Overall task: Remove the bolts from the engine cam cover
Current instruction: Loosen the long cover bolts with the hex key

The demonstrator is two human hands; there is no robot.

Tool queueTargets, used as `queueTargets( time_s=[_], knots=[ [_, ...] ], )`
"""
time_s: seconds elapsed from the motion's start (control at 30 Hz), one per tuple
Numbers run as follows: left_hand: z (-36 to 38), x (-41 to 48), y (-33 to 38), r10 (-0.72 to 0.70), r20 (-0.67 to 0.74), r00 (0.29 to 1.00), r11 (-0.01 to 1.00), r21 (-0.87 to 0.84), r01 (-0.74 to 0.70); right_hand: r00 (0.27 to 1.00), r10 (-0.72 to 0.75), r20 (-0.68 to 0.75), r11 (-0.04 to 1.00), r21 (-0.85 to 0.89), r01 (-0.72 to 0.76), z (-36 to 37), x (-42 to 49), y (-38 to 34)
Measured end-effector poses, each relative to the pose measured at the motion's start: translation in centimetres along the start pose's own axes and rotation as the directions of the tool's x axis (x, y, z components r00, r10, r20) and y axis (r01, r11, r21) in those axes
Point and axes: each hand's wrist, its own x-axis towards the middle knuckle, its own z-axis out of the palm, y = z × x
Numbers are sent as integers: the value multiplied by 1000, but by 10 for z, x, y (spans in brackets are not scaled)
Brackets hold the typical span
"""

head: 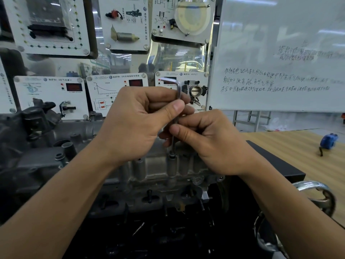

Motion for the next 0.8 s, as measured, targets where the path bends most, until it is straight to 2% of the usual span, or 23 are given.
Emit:
queueTargets(
  time_s=[0.17, 0.33, 0.47, 0.57, 0.73, 0.8],
  knots=[
    [4, 1, 1, 12, -172, 985, 999, 35, -6, 998, 1, 62, 1000, -1, -1, -2, 1, 0],
    [11, 6, -2, 22, -278, 960, 999, 41, -11, 991, -19, -133, 997, 77, 30, 3, -1, -1],
    [14, 8, -6, 0, -312, 950, 1000, 11, 3, 978, 8, -210, 999, 48, 2, 9, 0, -1],
    [11, 7, -7, -13, -232, 973, 999, -31, 5, 989, 21, -143, 999, 40, -16, 6, 0, -4],
    [-4, 2, -5, -33, 85, 996, 998, -51, 38, 999, 48, 13, 999, -13, -48, 1, -2, -8],
    [-7, 1, -5, -28, 123, 992, 999, -23, 31, 996, 66, 61, 998, -10, -65, -1, -2, -9]
  ],
)
